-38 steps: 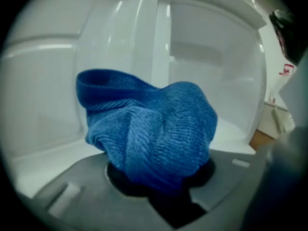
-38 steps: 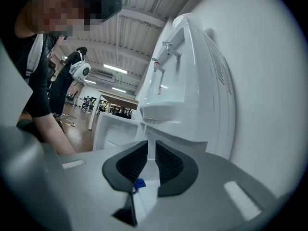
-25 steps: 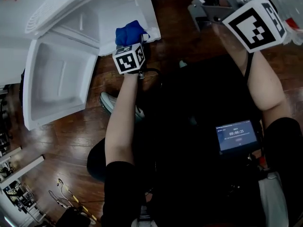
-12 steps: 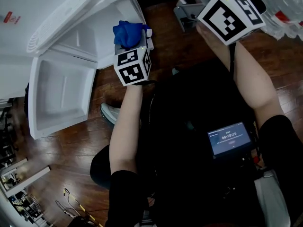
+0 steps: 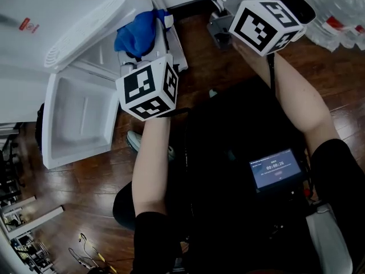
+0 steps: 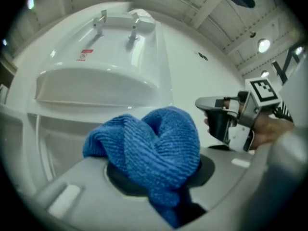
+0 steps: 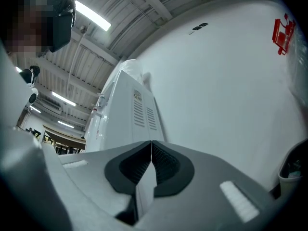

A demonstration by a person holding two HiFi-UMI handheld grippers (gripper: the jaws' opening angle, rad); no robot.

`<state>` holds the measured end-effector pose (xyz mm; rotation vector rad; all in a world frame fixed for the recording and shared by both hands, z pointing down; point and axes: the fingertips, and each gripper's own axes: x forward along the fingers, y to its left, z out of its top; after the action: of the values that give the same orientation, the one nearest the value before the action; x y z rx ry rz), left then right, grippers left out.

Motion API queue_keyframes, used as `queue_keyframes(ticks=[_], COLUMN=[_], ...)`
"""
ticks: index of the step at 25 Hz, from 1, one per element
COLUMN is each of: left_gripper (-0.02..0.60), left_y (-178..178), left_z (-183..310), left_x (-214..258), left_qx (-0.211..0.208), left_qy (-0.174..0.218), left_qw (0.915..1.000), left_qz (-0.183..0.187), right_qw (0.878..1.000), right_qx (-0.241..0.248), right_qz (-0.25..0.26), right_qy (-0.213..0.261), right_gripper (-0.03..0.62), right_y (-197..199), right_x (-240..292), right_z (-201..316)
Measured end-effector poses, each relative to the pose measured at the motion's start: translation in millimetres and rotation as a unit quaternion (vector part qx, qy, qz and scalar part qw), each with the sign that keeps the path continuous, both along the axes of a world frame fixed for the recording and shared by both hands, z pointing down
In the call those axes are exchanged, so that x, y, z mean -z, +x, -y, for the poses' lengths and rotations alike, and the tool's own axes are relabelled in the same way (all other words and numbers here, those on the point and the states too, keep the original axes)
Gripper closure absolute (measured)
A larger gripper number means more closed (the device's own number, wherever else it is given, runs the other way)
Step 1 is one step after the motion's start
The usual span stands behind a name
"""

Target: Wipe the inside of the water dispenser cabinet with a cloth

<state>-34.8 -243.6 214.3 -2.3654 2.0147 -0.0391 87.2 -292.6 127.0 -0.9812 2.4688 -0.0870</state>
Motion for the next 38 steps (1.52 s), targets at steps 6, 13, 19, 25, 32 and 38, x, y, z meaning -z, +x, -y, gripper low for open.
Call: queue_keyframes(ticks=[6,13,19,25,32,38], left_gripper=[0.44,0.44,0.44,0.443,0.443,0.443], left_y=[23.5,13.5,25.7,-28.3,-182.4,-235.7], left_z=[5.2,4.4,13.7,6.8,-28.4,-48.7], left_x=[-78.4,-145.0,-24.6,-13.2,12.0,10.6], left_qx=[-0.027,0.001,-0.013,0.031,0.185,0.245], left_qy=[-0.056,-0.117,0.02,0.031,0.038,0.046], left_qw=[0.9969,0.991,0.9979,0.997,0.9813,0.9683], left_qz=[0.048,0.065,0.06,0.064,0.037,0.011], right_qw=[1.0,1.0,1.0,0.999,0.999,0.998], right_qx=[-0.01,0.005,0.009,0.017,0.037,0.035], right_qz=[-0.001,-0.002,-0.007,-0.013,-0.019,-0.023], right_qy=[-0.004,-0.021,-0.023,-0.032,-0.032,-0.04], right_gripper=[0.588,0.589,0.588,0.589,0.588,0.589], right_y=[3.2,0.0,-4.3,-7.0,-17.9,-17.0], right_x=[-1.3,-8.0,-11.8,-16.1,-20.5,-21.8], right_z=[2.8,7.0,7.5,7.0,7.1,7.4])
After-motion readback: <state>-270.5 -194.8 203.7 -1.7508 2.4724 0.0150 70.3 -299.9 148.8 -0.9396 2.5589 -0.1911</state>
